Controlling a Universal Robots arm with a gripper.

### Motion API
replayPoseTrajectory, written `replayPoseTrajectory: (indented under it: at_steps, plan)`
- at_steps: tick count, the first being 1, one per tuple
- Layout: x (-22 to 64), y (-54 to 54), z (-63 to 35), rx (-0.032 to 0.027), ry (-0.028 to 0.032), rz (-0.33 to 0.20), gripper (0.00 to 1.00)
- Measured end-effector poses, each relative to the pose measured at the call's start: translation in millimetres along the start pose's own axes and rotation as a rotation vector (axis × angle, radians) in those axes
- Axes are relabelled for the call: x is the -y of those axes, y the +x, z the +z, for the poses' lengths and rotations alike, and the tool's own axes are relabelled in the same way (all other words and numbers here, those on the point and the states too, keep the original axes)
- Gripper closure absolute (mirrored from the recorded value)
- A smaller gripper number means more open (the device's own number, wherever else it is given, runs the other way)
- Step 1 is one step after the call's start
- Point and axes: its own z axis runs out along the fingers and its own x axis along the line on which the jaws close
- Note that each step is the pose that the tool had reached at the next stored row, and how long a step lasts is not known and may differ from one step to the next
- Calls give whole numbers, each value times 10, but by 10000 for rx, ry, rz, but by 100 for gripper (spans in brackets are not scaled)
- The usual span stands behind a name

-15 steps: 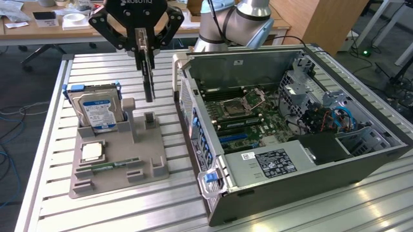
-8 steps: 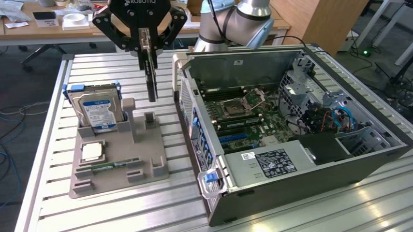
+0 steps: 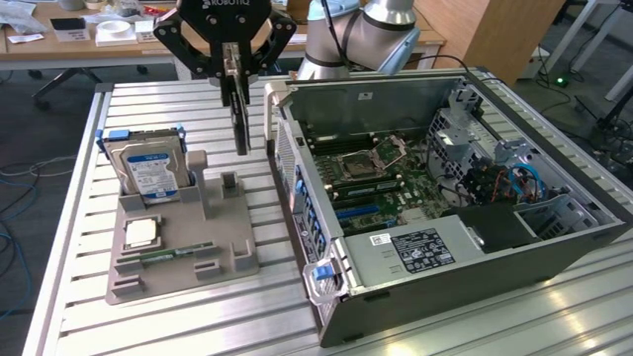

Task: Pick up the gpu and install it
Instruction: 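Pick up the gpu and move the gpu toward the slot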

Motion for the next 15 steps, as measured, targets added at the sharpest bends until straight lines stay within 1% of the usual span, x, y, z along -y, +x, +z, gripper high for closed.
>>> replayPoseTrajectory:
  at_steps: [15]
  plan:
    - [-9, -207, 6, 0, 0, 0, 74]
